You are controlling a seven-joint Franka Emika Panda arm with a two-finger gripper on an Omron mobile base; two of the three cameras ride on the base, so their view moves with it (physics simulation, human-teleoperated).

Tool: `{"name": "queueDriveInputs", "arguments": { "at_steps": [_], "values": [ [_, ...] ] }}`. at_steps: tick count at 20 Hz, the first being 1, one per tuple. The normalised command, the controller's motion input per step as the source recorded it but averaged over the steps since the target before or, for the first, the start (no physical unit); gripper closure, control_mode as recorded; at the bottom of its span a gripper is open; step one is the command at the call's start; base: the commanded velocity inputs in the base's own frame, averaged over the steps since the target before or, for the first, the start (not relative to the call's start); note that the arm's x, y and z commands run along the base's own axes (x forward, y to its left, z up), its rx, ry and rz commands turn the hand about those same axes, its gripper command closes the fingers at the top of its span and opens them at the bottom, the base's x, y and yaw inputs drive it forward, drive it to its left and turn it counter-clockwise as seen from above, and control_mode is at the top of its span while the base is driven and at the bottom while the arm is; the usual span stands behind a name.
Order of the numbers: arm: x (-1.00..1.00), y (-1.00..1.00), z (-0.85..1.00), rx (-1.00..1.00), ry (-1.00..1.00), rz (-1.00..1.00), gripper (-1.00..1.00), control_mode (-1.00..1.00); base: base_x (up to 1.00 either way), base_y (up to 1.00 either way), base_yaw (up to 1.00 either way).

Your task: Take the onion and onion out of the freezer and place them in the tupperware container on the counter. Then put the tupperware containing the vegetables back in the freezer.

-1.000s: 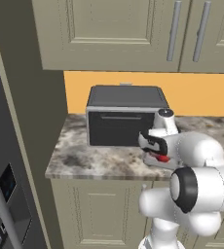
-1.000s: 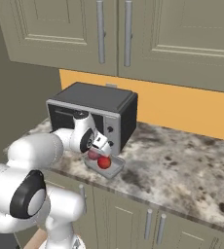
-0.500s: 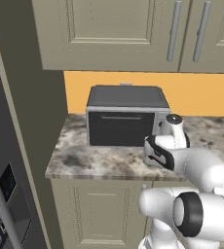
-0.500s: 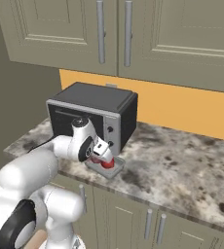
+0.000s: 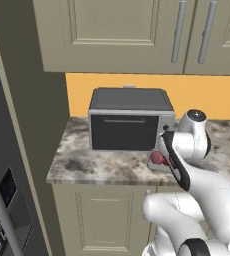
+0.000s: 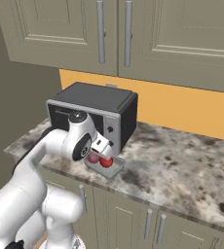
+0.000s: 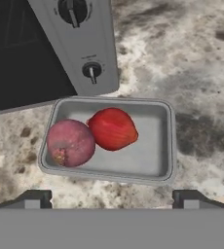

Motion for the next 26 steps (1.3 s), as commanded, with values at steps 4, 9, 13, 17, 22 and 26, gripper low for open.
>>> {"name": "queueDriveInputs", "arguments": {
  "at_steps": [4, 9, 13, 17, 22, 26],
  "values": [
    [-0.48, -0.56, -0.04, 0.00, 0.00, 0.00, -1.00, -1.00, 0.00, 0.00, 0.00],
    [-0.06, -0.41, -0.15, 0.08, 0.03, 0.00, -1.00, -1.00, 0.00, 0.00, 0.00],
    [0.00, -0.25, -0.18, 0.12, 0.00, 0.00, -1.00, -1.00, 0.00, 0.00, 0.00],
    [0.00, -0.26, -0.24, 0.06, 0.00, 0.00, -1.00, -1.00, 0.00, 0.00, 0.00],
    [0.22, -0.07, -0.19, 0.04, 0.04, 0.00, -1.00, -1.00, 0.00, 0.00, 0.00],
    [0.42, 0.00, -0.22, 0.05, 0.09, 0.00, -1.00, -1.00, 0.00, 0.00, 0.00]
  ]
}}
